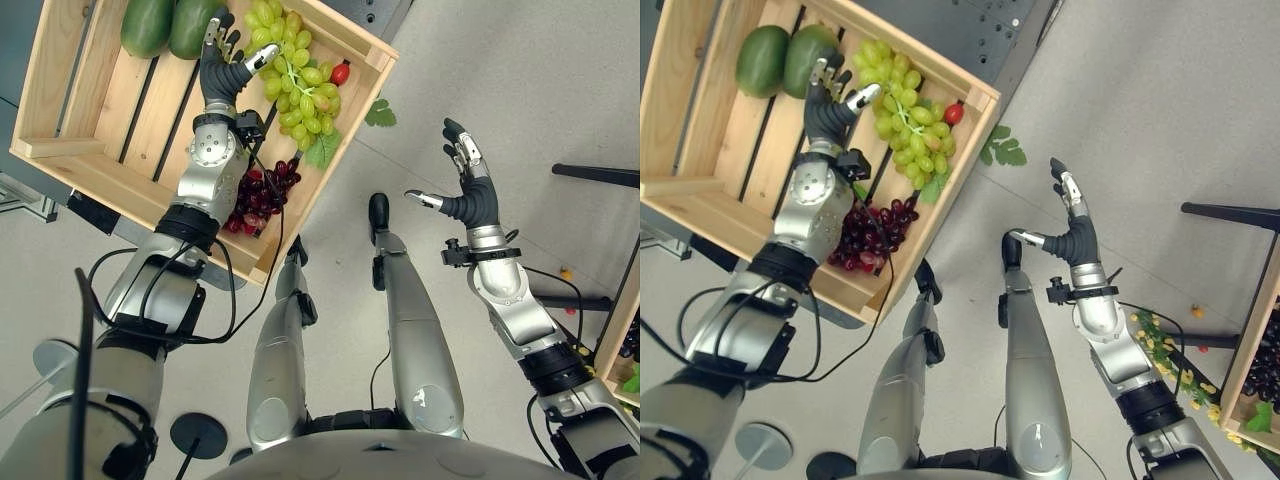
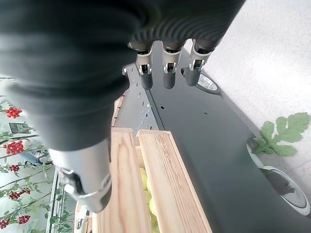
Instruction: Pick up the fruits from the basket on one side to the basket on the other side
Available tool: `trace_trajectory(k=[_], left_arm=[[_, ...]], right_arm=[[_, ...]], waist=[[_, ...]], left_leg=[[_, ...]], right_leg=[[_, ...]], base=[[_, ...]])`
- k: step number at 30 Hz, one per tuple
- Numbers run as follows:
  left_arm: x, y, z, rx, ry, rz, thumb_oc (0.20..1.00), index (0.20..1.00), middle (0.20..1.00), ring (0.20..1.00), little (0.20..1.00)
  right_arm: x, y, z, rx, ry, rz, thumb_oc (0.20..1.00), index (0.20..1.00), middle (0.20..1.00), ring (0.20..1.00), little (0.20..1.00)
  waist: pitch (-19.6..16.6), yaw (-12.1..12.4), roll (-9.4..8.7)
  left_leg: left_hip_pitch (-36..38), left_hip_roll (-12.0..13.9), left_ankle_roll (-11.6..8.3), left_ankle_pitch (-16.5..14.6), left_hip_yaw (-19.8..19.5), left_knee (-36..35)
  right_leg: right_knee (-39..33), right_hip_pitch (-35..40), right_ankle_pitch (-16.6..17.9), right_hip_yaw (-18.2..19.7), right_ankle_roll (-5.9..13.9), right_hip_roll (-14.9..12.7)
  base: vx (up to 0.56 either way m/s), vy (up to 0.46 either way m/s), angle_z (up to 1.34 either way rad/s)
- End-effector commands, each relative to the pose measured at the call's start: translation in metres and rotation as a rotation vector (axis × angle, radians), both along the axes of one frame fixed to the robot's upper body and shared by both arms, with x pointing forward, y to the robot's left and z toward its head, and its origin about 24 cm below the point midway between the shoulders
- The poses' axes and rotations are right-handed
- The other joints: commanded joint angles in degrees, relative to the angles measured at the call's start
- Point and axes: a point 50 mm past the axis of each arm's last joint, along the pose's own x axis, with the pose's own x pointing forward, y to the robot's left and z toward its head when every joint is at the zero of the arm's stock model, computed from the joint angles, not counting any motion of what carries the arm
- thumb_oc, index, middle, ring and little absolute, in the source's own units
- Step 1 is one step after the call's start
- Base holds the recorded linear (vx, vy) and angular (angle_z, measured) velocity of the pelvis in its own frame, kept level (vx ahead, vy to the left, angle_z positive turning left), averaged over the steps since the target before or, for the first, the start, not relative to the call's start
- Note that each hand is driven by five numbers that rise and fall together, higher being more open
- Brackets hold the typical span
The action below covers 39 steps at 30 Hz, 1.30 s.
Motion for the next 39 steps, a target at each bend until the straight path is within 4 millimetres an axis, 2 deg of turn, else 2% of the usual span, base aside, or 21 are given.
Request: trace_trajectory(k=[1,5,12,15,16,17,19,22,23,25,28,33,39], left_arm=[[0.002,-0.023,0.024,-0.146,-0.079,-0.109,1.000,1.000,1.000,1.000,1.000],[0.004,-0.026,0.015,-0.178,-0.037,-0.118,1.000,1.000,1.000,1.000,1.000],[0.011,-0.021,0.003,-0.105,0.045,-0.060,1.000,1.000,1.000,1.000,1.000],[0.016,-0.017,0.002,0.026,0.086,-0.012,1.000,1.000,1.000,1.000,1.000],[0.019,-0.015,0.005,0.215,0.100,0.016,1.000,1.000,1.000,1.000,1.000],[0.020,-0.017,0.008,0.290,0.095,0.016,1.000,1.000,1.000,1.000,1.000],[0.020,-0.018,0.010,0.310,0.094,0.013,1.000,1.000,1.000,1.000,1.000],[0.020,-0.030,0.024,0.506,0.044,-0.010,1.000,1.000,1.000,1.000,1.000],[0.021,-0.033,0.026,0.646,0.040,0.001,1.000,1.000,1.000,1.000,1.000],[0.021,-0.034,0.027,0.707,0.043,0.011,1.000,1.000,1.000,1.000,1.000],[0.026,-0.039,0.031,0.937,0.066,0.061,1.000,1.000,1.000,1.000,1.000],[0.028,-0.041,0.031,1.109,0.088,0.109,1.000,1.000,1.000,1.000,1.000],[0.032,-0.034,0.026,1.151,0.151,0.154,1.000,1.000,1.000,1.000,1.000]], right_arm=[[-0.001,0.005,0.007,0.014,-0.059,-0.005,1.000,1.000,1.000,1.000,1.000],[-0.001,0.005,0.007,0.006,-0.056,-0.011,1.000,1.000,1.000,1.000,1.000],[0.000,0.005,0.007,0.007,-0.053,-0.009,1.000,1.000,1.000,1.000,1.000],[0.000,0.004,0.006,-0.004,-0.046,-0.005,1.000,1.000,1.000,1.000,1.000],[-0.001,0.001,0.005,-0.013,-0.042,-0.009,1.000,1.000,1.000,1.000,1.000],[-0.001,-0.001,0.004,-0.017,-0.038,-0.009,1.000,1.000,1.000,1.000,1.000],[-0.002,-0.002,0.003,-0.022,-0.034,-0.009,1.000,1.000,1.000,1.000,1.000],[-0.003,-0.006,0.003,-0.030,-0.029,-0.011,1.000,1.000,1.000,1.000,1.000],[-0.004,-0.006,0.003,-0.037,-0.028,-0.006,1.000,1.000,1.000,1.000,1.000],[-0.004,-0.007,0.002,-0.040,-0.026,-0.006,1.000,1.000,1.000,1.000,1.000],[-0.005,-0.007,-0.002,-0.058,-0.006,0.012,1.000,1.000,1.000,1.000,1.000],[-0.005,-0.006,-0.004,-0.074,0.001,0.030,1.000,1.000,1.000,1.000,1.000],[-0.007,-0.006,-0.005,-0.077,0.008,0.045,1.000,1.000,1.000,1.000,1.000]], waist=[[-0.3,-0.2,-3.42],[-0.3,-0.4,-3.51],[-0.3,-0.5,-3.39],[-0.3,-0.6,-3.30],[-0.3,-0.7,-3.19],[-0.3,-0.7,-3.05],[-0.3,-0.7,-2.96],[-0.3,-0.7,-2.34],[-0.3,-0.7,-2.10],[-0.3,-0.6,-1.99],[-0.3,-0.6,-1.34],[-0.3,-0.6,-1.04],[-0.3,-0.8,-0.89]], left_leg=[[2.8,0.9,-2.31,-6.7,-0.9,7.1],[2.8,0.9,-2.27,-6.8,-0.9,7.1],[2.9,0.9,-2.23,-6.8,-0.9,7.1],[2.9,0.9,-2.22,-6.7,-0.8,6.9],[3.0,0.8,-2.24,-6.6,-0.8,6.9],[3.0,0.8,-2.25,-6.6,-0.8,6.9],[3.1,0.8,-2.27,-6.6,-0.7,6.8],[3.5,0.6,-2.26,-6.5,-0.7,6.5],[3.6,0.6,-2.25,-6.5,-0.7,6.5],[3.6,0.6,-2.27,-6.5,-0.8,6.5],[3.9,0.4,-2.37,-6.4,-0.7,6.2],[4.2,0.4,-2.33,-6.5,-0.5,6.0],[4.0,0.4,-2.16,-6.8,-0.3,6.2]], right_leg=[[-12.1,6.4,5.6,2.8,9.32,-0.7],[-11.7,6.2,5.6,2.8,9.34,-0.6],[-11.3,6.0,5.5,3.1,9.34,-0.5],[-11.5,6.0,5.7,3.1,9.37,-0.6],[-11.6,6.0,5.7,3.1,9.42,-0.6],[-11.5,6.0,5.7,3.1,9.45,-0.6],[-11.5,6.0,5.7,3.1,9.47,-0.7],[-11.6,6.1,5.8,3.1,9.55,-0.7],[-11.7,6.2,5.9,3.0,9.58,-0.8],[-11.6,6.2,5.8,3.0,9.60,-0.8],[-11.5,6.3,5.7,2.9,9.75,-1.0],[-11.7,6.4,5.8,2.9,9.93,-1.1],[-11.4,5.7,5.7,3.4,9.92,-0.9]], base=[[0.00,0.000,0.00],[0.00,0.000,0.00],[0.00,0.000,0.00],[0.00,0.000,0.00],[0.00,0.000,0.00],[0.00,0.000,0.00],[0.00,0.000,0.00],[0.00,0.000,0.00],[0.00,0.000,0.00],[0.00,0.000,0.00],[0.00,0.000,0.00],[0.00,0.000,0.00],[0.01,0.000,-0.02]])
